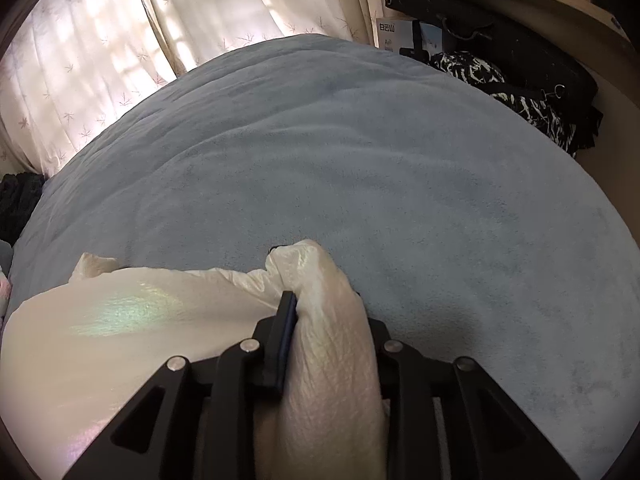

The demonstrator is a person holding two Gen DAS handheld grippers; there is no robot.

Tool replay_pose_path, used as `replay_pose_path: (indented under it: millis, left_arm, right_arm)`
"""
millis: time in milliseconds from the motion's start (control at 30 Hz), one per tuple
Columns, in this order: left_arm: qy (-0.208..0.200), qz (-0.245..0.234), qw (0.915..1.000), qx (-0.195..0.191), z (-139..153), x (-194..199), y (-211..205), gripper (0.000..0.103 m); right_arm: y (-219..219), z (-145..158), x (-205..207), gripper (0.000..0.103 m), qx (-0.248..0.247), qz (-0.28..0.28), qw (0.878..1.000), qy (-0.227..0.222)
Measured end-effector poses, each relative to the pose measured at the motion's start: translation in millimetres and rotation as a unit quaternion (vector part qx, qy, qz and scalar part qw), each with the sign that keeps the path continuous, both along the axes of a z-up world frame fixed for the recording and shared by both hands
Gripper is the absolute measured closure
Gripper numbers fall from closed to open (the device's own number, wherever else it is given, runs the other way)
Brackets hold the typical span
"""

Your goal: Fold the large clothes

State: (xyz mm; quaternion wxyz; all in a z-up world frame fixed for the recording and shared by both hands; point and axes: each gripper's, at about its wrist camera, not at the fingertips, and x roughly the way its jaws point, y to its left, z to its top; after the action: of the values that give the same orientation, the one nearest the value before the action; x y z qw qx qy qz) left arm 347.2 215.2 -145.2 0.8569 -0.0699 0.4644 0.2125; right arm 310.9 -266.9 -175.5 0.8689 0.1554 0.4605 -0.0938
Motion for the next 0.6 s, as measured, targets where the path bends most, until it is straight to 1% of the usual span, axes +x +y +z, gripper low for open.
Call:
replay_pose_path:
  millis: [100, 167, 267, 367, 400, 433, 467, 533, 600]
  left_arm:
    - [0.017, -0.013, 0.9998, -0.001, 0, 1, 7, 0.072]
    - [0.019, -0.022, 0.9996, -0.005, 5, -1, 10, 0.072]
    - [0.014, -0.027, 0.9993, -0.020, 21, -10, 14, 0.072]
    - [-0.016, -0.023, 0.9991, -0.030, 50, -22, 16, 0.072]
    - [-0.033, -0.027, 0.9986, -0.030, 63, -26, 11, 0.072]
    - [-0.045, -0.034, 0.9979, -0.031, 73, -29, 6, 0.072]
    - [-0.061, -0.050, 0.9965, -0.029, 85, -33, -4, 0.071]
    - [-0.082, -0.081, 0.9931, -0.018, 102, -40, -30, 0.069]
    - [-0.096, -0.110, 0.9892, -0.012, 112, -45, -59, 0.059]
  right_arm:
    - [1, 0, 3, 0.068, -0.010, 0.000, 1.000, 0.011]
    - [1, 4, 2, 0.059, -0.018, 0.000, 0.999, 0.028]
    - [0, 20, -1, 0.057, -0.027, 0.007, 0.999, 0.041]
    - [6, 47, -11, 0.057, -0.041, 0.008, 0.999, 0.017]
    - [11, 62, -16, 0.057, -0.039, 0.009, 0.999, -0.003]
    - [16, 71, -19, 0.057, -0.035, 0.011, 0.999, -0.017]
    - [26, 84, -24, 0.055, -0.027, 0.018, 0.999, -0.040]
    - [49, 102, -30, 0.050, -0.018, 0.037, 0.997, -0.068]
    - [78, 114, -33, 0.048, -0.004, 0.068, 0.994, -0.084]
